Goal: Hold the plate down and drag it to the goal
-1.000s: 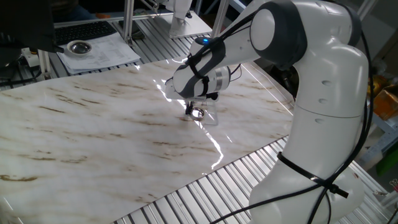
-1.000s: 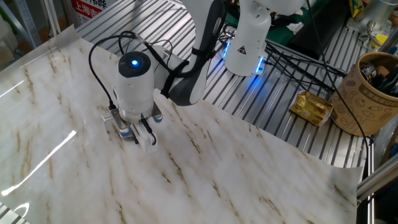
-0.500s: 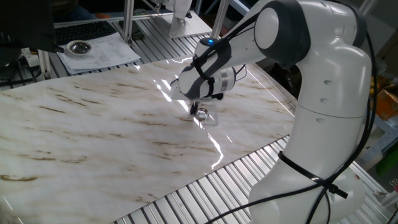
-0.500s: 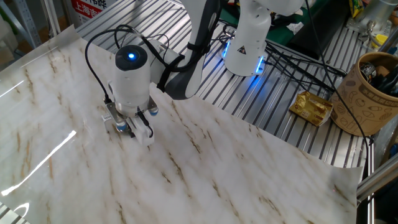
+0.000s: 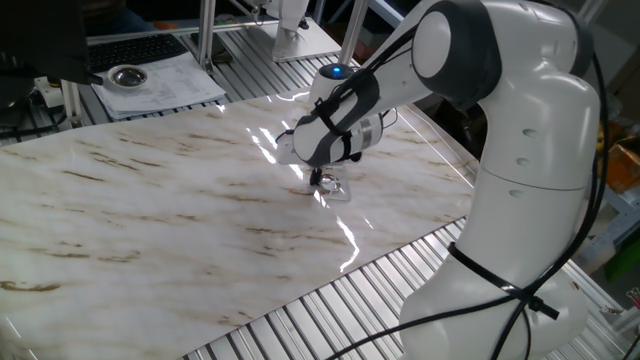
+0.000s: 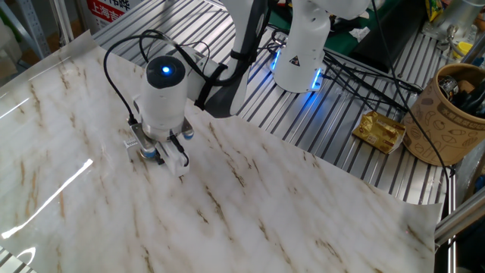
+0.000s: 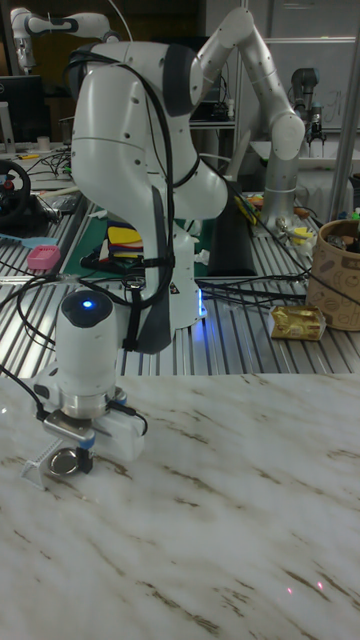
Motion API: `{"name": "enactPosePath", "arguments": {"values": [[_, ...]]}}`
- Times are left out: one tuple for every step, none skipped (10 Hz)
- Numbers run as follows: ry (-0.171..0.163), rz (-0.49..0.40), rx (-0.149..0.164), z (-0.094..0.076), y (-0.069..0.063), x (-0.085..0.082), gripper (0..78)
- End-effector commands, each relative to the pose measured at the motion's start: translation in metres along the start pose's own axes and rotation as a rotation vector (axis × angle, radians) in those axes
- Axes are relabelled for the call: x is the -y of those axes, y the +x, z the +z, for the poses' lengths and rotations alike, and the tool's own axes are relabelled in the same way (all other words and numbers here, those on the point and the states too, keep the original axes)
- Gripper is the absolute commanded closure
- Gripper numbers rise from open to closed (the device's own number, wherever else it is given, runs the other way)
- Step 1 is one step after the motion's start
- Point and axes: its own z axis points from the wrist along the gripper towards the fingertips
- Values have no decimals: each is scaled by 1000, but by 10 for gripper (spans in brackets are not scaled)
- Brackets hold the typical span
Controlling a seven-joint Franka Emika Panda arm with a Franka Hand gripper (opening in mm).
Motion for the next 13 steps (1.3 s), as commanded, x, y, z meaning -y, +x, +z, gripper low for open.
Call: {"name": "enactPosePath", "arguments": {"values": [[19, -16, 6, -3, 0, 3, 776], [24, -22, 4, -3, 0, 4, 776], [27, -26, 5, -3, 0, 4, 776], [30, -28, 5, -3, 1, 4, 776], [49, -37, 10, -3, 0, 5, 776], [52, -41, 11, -3, 0, 5, 776], [53, -42, 12, -2, 0, 6, 776], [57, -48, 13, -2, 0, 6, 776], [57, -49, 14, -2, 0, 6, 776], [78, -60, 20, -3, 0, 6, 776], [84, -61, 21, -3, 0, 6, 776], [81, -59, 20, -3, 0, 6, 776], [63, -37, 15, -3, 0, 6, 776]]}}
